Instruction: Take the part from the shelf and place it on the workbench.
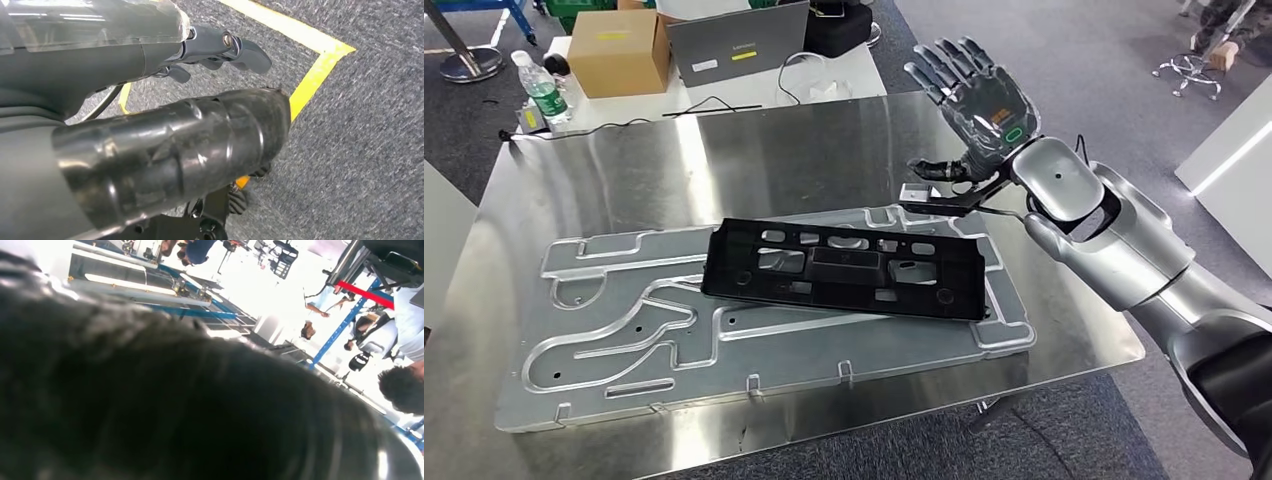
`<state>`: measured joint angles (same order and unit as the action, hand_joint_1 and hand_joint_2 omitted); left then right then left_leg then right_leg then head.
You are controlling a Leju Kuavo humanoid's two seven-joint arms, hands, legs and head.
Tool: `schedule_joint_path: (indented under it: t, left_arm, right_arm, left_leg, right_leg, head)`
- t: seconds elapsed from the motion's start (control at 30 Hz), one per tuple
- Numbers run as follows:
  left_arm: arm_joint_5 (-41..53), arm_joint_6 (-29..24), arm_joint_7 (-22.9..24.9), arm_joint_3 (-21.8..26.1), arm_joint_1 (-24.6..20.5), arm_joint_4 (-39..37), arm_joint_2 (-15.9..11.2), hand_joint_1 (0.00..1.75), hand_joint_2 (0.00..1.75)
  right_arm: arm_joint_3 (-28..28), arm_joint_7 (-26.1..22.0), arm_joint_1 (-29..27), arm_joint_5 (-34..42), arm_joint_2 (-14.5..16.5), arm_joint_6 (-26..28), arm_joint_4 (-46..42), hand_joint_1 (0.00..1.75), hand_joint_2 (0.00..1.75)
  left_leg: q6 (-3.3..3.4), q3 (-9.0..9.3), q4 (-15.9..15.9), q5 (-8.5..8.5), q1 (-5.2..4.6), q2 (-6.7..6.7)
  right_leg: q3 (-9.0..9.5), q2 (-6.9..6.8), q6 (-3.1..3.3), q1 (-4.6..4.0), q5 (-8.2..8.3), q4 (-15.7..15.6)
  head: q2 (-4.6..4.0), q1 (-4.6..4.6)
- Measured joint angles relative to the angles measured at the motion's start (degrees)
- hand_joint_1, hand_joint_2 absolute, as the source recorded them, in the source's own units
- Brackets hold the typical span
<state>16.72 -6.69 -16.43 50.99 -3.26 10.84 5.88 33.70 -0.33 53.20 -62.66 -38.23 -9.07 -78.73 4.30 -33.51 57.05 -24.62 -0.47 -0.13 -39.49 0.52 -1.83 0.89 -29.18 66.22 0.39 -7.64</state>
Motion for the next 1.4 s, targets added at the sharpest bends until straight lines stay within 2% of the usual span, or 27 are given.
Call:
schedule_joint_path:
  t: [0.07,0.1,0.13,0.2,0.27,0.33,0.4,0.43,0.5,0.57,0.6,0.67,0.73,0.8,0.9,0.93,0.97,1.03,1.07,1.1,1.13,1.17,1.2,1.23,1.3,1.33,1.4]
  left_arm:
    - [0.0,0.0,0.07,0.04,0.01,0.0,0.03,0.0,0.0]
    - [0.0,0.0,0.09,0.06,0.03,0.0,0.04,0.0,0.0]
    - [0.0,0.01,0.11,0.08,0.03,0.0,0.05,0.0,0.0]
    - [0.0,0.03,0.14,0.13,0.04,0.0,0.08,0.0,0.0]
    - [0.0,0.09,0.19,0.22,0.04,0.01,0.13,0.0,0.0]
    - [0.0,0.17,0.26,0.36,0.08,0.02,0.15,0.0,0.0]
    - [-0.01,0.26,0.3,0.49,0.18,0.02,0.15,0.0,0.0]
    - [-0.02,0.32,0.3,0.53,0.21,0.02,0.17,0.0,0.0]
    - [-0.04,0.46,0.31,0.6,0.21,0.02,0.22,0.0,0.0]
    - [-0.05,0.52,0.32,0.77,0.17,0.02,0.22,0.0,0.0]
    - [-0.06,0.54,0.35,0.86,0.16,0.02,0.22,0.0,0.0]
    - [-0.08,0.55,0.42,0.96,0.13,0.02,0.22,0.0,0.0]
    - [-0.09,0.6,0.45,0.98,0.02,0.02,0.22,0.0,0.0]
    - [-0.08,0.67,0.45,1.02,-0.09,0.03,0.21,0.0,0.0]
    - [-0.07,0.79,0.46,1.07,-0.09,0.04,0.2,0.0,0.0]
    - [-0.07,0.83,0.47,1.09,-0.11,0.04,0.21,0.0,0.0]
    - [-0.07,0.86,0.47,1.1,-0.1,0.04,0.22,0.0,0.0]
    - [-0.07,0.87,0.47,1.12,-0.1,0.04,0.22,0.0,0.0]
    - [-0.07,0.87,0.47,1.13,-0.08,0.04,0.22,0.0,0.0]
    - [-0.07,0.87,0.47,1.13,-0.08,0.04,0.22,0.0,0.0]
    - [-0.07,0.87,0.47,1.14,-0.08,0.04,0.22,0.0,0.0]
    - [-0.07,0.87,0.47,1.14,-0.08,0.04,0.22,0.0,0.0]
    - [-0.07,0.87,0.47,1.14,-0.08,0.04,0.23,0.0,0.0]
    - [-0.07,0.89,0.47,1.14,-0.08,0.04,0.35,0.0,0.0]
    - [-0.07,0.92,0.47,1.14,-0.11,0.05,0.57,0.0,0.0]
    - [-0.07,0.94,0.47,1.15,-0.11,0.06,0.67,0.0,0.0]
    - [-0.07,0.96,0.49,1.17,-0.05,0.07,0.63,0.0,0.0]
  right_arm:
    - [0.01,0.0,-0.39,-0.01,0.0,0.0,0.22,0.0,0.0]
    - [0.02,0.0,-0.57,-0.02,0.0,0.01,0.33,0.0,0.0]
    - [0.02,0.0,-0.65,-0.02,-0.01,0.02,0.43,0.0,0.0]
    - [0.02,0.0,-0.6,-0.02,-0.02,0.05,0.54,0.0,0.0]
    - [0.0,-0.02,-0.49,-0.02,-0.08,0.08,0.55,0.0,0.0]
    - [-0.02,-0.09,-0.26,-0.02,-0.21,0.06,0.55,0.0,0.0]
    - [-0.01,-0.25,-0.01,0.03,-0.27,-0.06,0.55,0.0,0.0]
    - [-0.01,-0.38,0.08,0.07,-0.27,-0.13,0.52,0.0,0.0]
    - [0.0,-0.55,0.31,0.11,-0.26,-0.24,0.43,0.0,0.0]
    - [0.01,-0.61,0.41,0.11,-0.26,-0.27,0.36,0.0,0.0]
    - [0.01,-0.63,0.4,0.11,-0.26,-0.3,0.37,0.0,0.0]
    - [0.02,-0.65,0.38,0.11,-0.27,-0.34,0.38,0.0,0.0]
    - [0.01,-0.66,0.45,0.11,-0.37,-0.34,0.31,0.0,0.0]
    - [-0.03,-0.67,0.64,0.13,-0.6,-0.44,0.15,0.0,0.0]
    - [-0.03,-0.73,0.91,0.24,-0.78,-0.96,0.08,0.0,0.0]
    - [-0.03,-0.74,0.94,0.27,-0.82,-1.1,0.09,0.0,0.0]
    - [-0.02,-0.74,0.96,0.3,-0.87,-1.15,0.1,0.0,0.0]
    - [-0.01,-0.74,0.99,0.33,-0.93,-1.19,0.12,0.0,0.0]
    - [0.01,-0.74,0.97,0.34,-0.94,-1.19,0.14,0.0,0.0]
    - [0.03,-0.74,0.93,0.36,-0.94,-1.2,0.15,0.0,0.0]
    - [0.05,-0.74,0.9,0.37,-0.94,-1.2,0.15,0.0,0.0]
    - [0.06,-0.74,0.9,0.37,-0.94,-1.2,0.15,0.0,0.0]
    - [0.07,-0.74,0.96,0.37,-0.94,-1.2,0.14,0.0,0.0]
    - [0.06,-0.74,1.08,0.37,-0.96,-1.19,0.09,0.0,0.0]
    - [0.03,-0.74,1.38,0.38,-1.04,-1.14,-0.1,0.0,0.0]
    - [0.02,-0.74,1.54,0.39,-1.1,-1.11,-0.19,0.0,0.0]
    - [0.05,-0.75,1.71,0.43,-1.16,-1.12,-0.25,0.0,0.0]
  left_leg:
    - [0.0,-0.64,0.33,0.24,-0.03,0.08]
    - [-0.06,-1.04,0.62,0.33,-0.03,0.09]
    - [-0.14,-1.47,0.99,0.41,-0.03,0.1]
    - [-0.37,-2.32,1.85,0.5,-0.02,0.08]
    - [-0.9,-2.95,2.44,0.73,-0.07,-0.03]
    - [-1.72,-3.31,2.53,1.25,-0.09,-0.18]
    - [-2.56,-3.86,2.75,1.22,-0.14,-0.36]
    - [-2.95,-4.42,3.71,0.0,-0.08,-0.38]
    - [-3.66,-6.11,8.69,-4.89,0.3,-0.31]
    - [-4.27,-7.38,15.28,-9.19,0.8,-0.24]
    - [-4.53,-7.19,17.12,-9.67,1.01,-0.24]
    - [-4.94,-4.35,15.55,-7.56,1.38,-0.23]
    - [-5.2,1.3,8.3,-5.73,1.68,-0.26]
    - [-4.8,4.99,2.58,-6.04,1.62,-0.56]
    - [-3.32,4.7,1.27,-5.47,1.37,-0.65]
    - [-2.68,4.26,1.22,-4.82,1.36,-0.48]
    - [-2.07,3.66,1.09,-4.08,1.37,-0.27]
    - [-1.19,2.08,1.12,-2.65,1.06,0.03]
    - [-0.94,1.17,1.18,-1.97,0.78,0.11]
    - [-0.78,0.24,1.27,-1.31,0.49,0.15]
    - [-0.66,-0.67,1.35,-0.69,0.15,0.16]
    - [-0.58,-1.53,1.42,-0.07,-0.17,0.15]
    - [-0.53,-2.26,1.48,0.51,-0.45,0.12]
    - [-0.55,-2.86,1.53,1.03,-0.73,0.08]
    - [-0.82,-3.48,1.5,2.03,-0.93,0.03]
    - [-1.07,-3.62,1.36,2.54,-0.88,0.01]
    - [-1.65,-3.83,1.07,3.29,-0.73,-0.07]
  right_leg:
    - [-2.06,-0.06,-0.1,0.05,-3.45,6.89]
    - [-1.98,-0.11,-0.18,0.12,-3.71,8.06]
    - [-0.75,-0.17,-0.25,0.23,-2.95,6.93]
    - [4.06,-0.36,-0.21,0.46,-0.7,-0.31]
    - [7.06,-0.4,0.12,0.2,0.66,-5.36]
    - [7.02,-0.33,0.67,-0.19,1.23,-5.97]
    - [6.52,-0.49,1.47,0.19,2.0,-6.68]
    - [6.07,-0.6,1.98,0.41,2.62,-6.92]
    - [4.91,-0.76,2.63,0.61,3.81,-7.19]
    - [3.52,-0.81,2.66,0.65,4.89,-7.16]
    - [2.78,-0.82,2.5,0.73,5.47,-7.14]
    - [1.32,-0.82,1.98,1.01,6.63,-7.08]
    - [0.16,-0.8,1.24,1.18,7.67,-6.93]
    - [-0.34,-0.82,0.31,1.12,8.74,-6.93]
    - [-0.52,-0.82,-0.88,1.18,9.86,-7.45]
    - [-0.89,-0.79,-1.05,1.29,8.74,-6.85]
    - [-1.55,-0.77,-1.13,1.36,6.45,-5.13]
    - [-3.34,-0.75,-1.13,1.24,0.2,1.63]
    - [-4.0,-0.74,-1.11,1.11,-1.84,5.44]
    - [-4.09,-0.74,-1.01,0.94,-2.47,8.25]
    - [-3.35,-0.73,-0.75,0.72,-1.84,9.33]
    - [-1.65,-0.71,-0.29,0.4,-0.51,8.47]
    - [1.05,-0.66,0.39,-0.02,0.73,5.67]
    - [4.3,-0.64,1.25,-0.52,0.96,1.65]
    - [9.29,-0.74,2.43,-1.25,-0.03,-5.68]
    - [10.31,-0.83,2.73,-1.51,-0.53,-7.63]
    - [10.24,-1.06,2.98,-1.48,0.52,-8.9]
  head:
    - [0.0,0.0]
    - [0.0,0.01]
    - [0.0,0.01]
    - [0.0,0.01]
    - [0.0,0.01]
    - [0.0,0.01]
    - [0.0,0.0]
    - [0.0,0.02]
    - [0.0,0.05]
    - [0.0,0.06]
    - [0.0,0.06]
    - [0.0,0.06]
    - [0.0,0.07]
    - [0.0,0.07]
    - [0.0,0.02]
    - [0.0,0.01]
    - [0.0,0.01]
    - [0.0,0.01]
    - [0.0,0.01]
    - [0.0,0.01]
    - [0.0,0.02]
    - [0.0,0.02]
    - [0.0,0.02]
    - [0.0,0.03]
    - [0.0,0.03]
    - [0.0,0.03]
    - [0.0,0.01]
